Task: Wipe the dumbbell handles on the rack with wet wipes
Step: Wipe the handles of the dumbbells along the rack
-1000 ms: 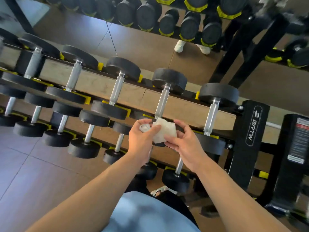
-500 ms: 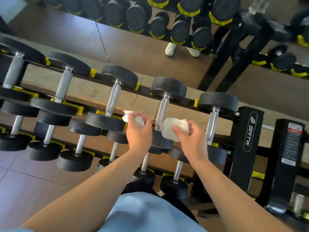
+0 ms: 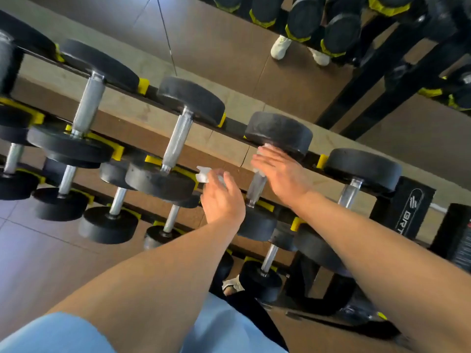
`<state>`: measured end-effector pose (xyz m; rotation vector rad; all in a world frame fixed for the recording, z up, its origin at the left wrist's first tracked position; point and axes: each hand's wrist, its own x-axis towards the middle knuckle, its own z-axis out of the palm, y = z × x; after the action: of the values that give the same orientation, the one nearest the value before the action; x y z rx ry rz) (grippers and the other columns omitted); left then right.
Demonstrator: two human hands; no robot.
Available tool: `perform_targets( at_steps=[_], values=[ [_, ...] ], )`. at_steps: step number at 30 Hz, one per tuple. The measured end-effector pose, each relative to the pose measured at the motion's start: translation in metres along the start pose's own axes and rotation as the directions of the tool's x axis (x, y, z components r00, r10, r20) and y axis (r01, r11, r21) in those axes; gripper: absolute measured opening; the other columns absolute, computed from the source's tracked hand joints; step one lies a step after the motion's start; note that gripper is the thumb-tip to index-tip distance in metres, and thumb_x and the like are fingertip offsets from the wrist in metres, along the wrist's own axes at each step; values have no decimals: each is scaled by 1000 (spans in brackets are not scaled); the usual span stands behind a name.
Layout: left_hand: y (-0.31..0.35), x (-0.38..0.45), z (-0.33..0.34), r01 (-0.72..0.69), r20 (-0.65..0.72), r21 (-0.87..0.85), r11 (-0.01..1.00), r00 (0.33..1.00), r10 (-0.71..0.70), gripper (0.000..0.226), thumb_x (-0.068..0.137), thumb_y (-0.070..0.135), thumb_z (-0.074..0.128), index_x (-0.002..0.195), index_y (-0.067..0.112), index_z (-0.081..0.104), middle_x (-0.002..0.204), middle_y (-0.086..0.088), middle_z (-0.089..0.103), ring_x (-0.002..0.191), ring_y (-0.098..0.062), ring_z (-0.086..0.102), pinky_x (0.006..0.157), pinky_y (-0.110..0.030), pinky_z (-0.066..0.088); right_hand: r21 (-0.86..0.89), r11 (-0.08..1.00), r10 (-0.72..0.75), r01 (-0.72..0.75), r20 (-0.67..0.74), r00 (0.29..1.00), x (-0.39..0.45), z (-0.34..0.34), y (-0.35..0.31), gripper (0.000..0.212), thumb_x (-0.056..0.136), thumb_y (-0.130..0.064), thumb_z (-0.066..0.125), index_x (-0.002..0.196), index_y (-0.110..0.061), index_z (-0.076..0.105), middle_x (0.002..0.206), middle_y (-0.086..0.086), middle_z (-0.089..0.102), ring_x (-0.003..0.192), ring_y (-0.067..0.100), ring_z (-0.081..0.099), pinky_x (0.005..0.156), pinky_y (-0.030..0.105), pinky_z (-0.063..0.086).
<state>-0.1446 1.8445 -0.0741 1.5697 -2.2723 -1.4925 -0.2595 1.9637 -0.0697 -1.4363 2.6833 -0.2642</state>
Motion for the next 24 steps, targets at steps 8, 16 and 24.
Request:
perform_targets(
  at_steps=[8,16,24],
  values=[
    [0,-2,2,-39,-79,-15,999,996,38,24,101,37,31,113,28,51,101,2,61,95,-19,58,80,-34,41,462,853,17,-243,440,898,-34,-12,-39,33,100,-26,42,128,-26,61,120,-3,70,108,19,66,88,47,54],
    [0,-4,2,-16,-101,-47,999,995,11,25,100,37,30,116,33,48,105,5,58,95,-17,55,77,-34,42,2,982,-186,187,93,978,31,-29,-13,30,93,-16,55,119,-10,69,121,12,69,122,29,60,102,43,51],
    [2,-6,3,-29,-134,-87,996,991,18,23,100,33,31,114,26,48,107,2,57,95,-15,53,80,-32,40,-29,996,-72,86,328,942,0,0,-45,28,101,-28,39,114,-18,61,96,9,67,88,31,66,70,41,52]
  ],
)
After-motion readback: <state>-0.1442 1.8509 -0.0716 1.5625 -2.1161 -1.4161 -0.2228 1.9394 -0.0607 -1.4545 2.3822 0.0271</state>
